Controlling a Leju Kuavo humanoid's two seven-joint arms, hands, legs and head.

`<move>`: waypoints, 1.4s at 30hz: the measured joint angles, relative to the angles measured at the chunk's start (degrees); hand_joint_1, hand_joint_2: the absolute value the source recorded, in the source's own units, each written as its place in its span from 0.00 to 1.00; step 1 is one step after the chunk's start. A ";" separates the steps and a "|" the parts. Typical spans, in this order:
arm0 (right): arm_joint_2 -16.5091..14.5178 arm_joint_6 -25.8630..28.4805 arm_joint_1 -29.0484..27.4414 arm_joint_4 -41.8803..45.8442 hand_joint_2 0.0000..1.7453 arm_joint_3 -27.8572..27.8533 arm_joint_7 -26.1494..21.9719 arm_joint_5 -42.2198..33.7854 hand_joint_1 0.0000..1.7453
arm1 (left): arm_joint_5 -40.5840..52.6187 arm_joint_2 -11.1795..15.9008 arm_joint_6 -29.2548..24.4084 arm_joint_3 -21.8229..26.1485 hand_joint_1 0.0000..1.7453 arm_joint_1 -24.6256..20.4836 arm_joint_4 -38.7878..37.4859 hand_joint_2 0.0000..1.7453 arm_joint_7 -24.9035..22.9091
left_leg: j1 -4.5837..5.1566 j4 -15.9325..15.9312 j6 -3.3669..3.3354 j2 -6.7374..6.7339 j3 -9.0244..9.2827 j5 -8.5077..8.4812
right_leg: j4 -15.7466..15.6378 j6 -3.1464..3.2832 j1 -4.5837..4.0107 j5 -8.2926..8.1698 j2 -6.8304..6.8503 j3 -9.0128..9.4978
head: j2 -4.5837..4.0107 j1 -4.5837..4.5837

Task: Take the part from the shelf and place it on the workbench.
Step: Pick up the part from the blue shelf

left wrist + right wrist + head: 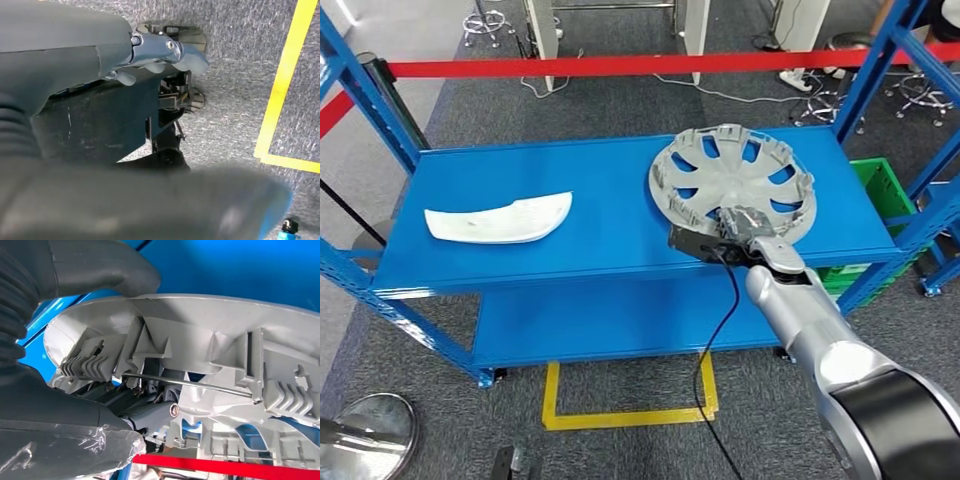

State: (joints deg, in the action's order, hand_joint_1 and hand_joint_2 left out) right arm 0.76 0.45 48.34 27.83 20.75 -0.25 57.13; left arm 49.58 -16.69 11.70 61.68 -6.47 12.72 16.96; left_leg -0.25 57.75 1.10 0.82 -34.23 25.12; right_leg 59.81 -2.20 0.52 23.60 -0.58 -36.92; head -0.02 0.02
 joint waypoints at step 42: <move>-4.22 21.34 -20.88 38.21 1.00 -5.64 -16.02 -26.14 1.00 | -1.98 0.05 -2.04 1.28 0.00 0.05 0.00 1.00 3.54 | -0.28 4.38 1.26 -0.15 -2.02 0.34 | -0.25 0.88 -0.01 0.47 0.07 0.67 | 0.00 0.22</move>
State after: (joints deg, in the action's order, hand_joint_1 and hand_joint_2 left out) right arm -3.45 21.79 27.46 66.04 15.11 -16.27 30.99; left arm 47.60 -16.63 9.66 62.96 -6.42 12.72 20.50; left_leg -0.54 62.13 2.35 0.67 -36.25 25.46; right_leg 59.56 -1.32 0.51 24.07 -0.51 -36.25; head -0.02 0.24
